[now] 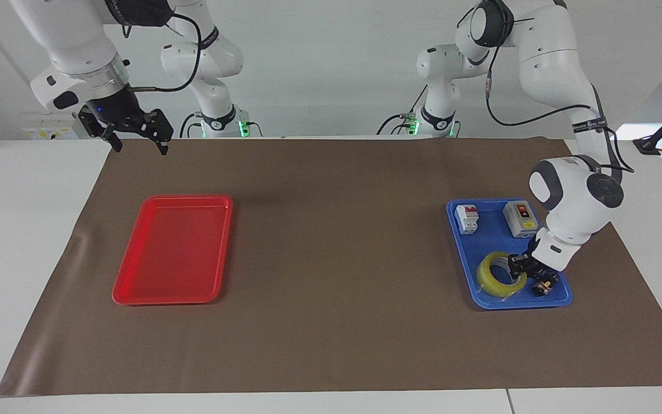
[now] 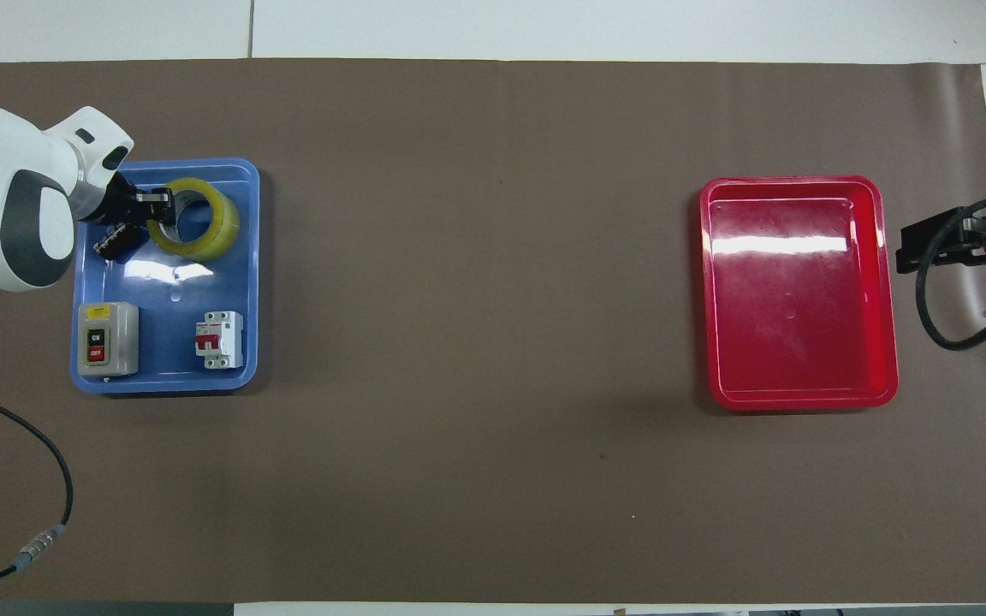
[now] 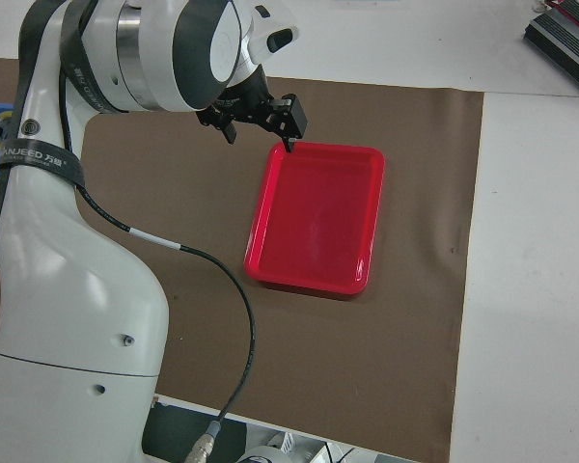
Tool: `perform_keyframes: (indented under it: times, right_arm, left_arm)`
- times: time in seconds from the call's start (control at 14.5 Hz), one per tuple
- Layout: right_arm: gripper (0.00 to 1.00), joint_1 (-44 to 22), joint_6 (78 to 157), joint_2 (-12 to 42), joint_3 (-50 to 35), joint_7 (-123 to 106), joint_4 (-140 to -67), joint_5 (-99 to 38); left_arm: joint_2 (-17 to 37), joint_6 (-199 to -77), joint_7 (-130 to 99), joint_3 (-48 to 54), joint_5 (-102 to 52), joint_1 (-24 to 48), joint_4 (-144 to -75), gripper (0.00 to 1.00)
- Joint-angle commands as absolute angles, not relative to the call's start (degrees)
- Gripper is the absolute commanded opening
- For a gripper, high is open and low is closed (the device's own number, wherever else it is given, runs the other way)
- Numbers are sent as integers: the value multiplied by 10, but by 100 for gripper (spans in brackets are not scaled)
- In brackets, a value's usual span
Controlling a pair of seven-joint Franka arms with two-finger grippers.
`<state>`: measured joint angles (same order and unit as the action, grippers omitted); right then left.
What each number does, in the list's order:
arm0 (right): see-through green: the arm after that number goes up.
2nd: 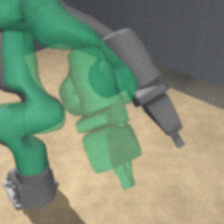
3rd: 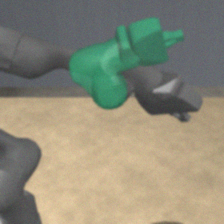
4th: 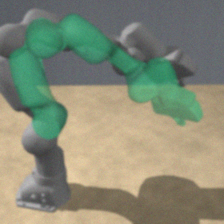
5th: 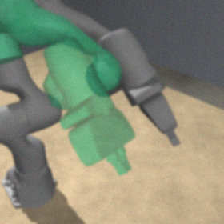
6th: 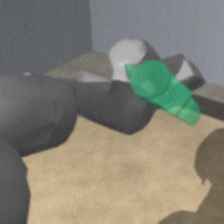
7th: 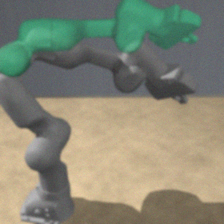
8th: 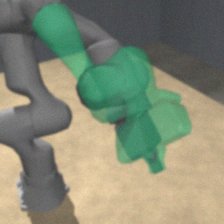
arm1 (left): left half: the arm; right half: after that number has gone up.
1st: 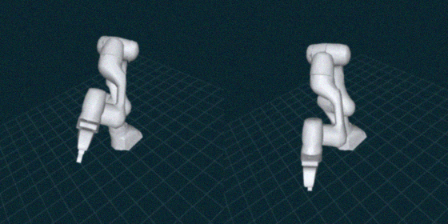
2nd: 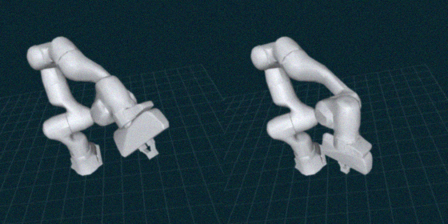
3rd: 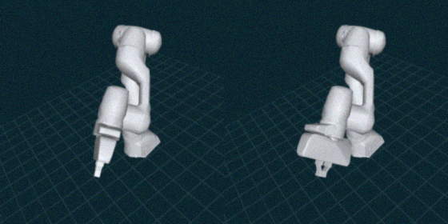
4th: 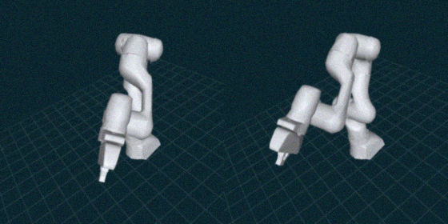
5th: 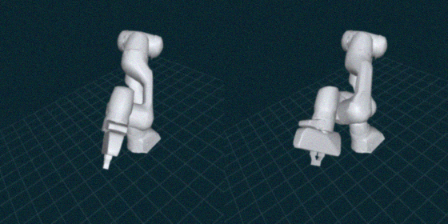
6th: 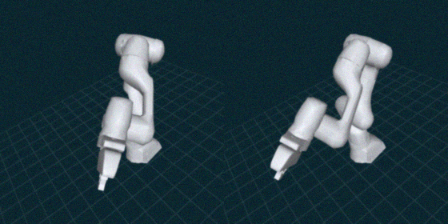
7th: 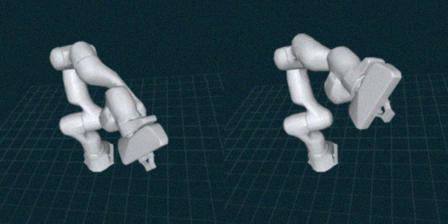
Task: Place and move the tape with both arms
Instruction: 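Grasp the yellow tape roll with the left gripper and lift it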
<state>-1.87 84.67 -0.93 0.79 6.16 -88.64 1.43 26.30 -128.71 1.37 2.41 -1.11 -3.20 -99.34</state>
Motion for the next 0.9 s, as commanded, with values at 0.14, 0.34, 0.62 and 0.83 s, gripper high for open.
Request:
perform_keyframes:
  times: [0.14, 0.34, 0.62, 0.83]
  right_arm:
    - [100, -13, 838, -5, 4, 54, -879, 12]
    - [100, -13, 838, -5, 4, 54, -879, 12]
    - [100, -13, 838, -5, 4, 53, -879, 12]
    - [100, -13, 838, -5, 4, 54, -879, 12]
  left_arm:
    - [222, -1287, -7, 22, -1, -30, -1020, 0]
    - [172, -1217, -5, 21, -1, -25, -1016, 0]
    - [151, -1192, -96, 21, 33, 40, -1019, 0]
    - [149, -1195, -193, 21, 39, 105, -1024, 0]
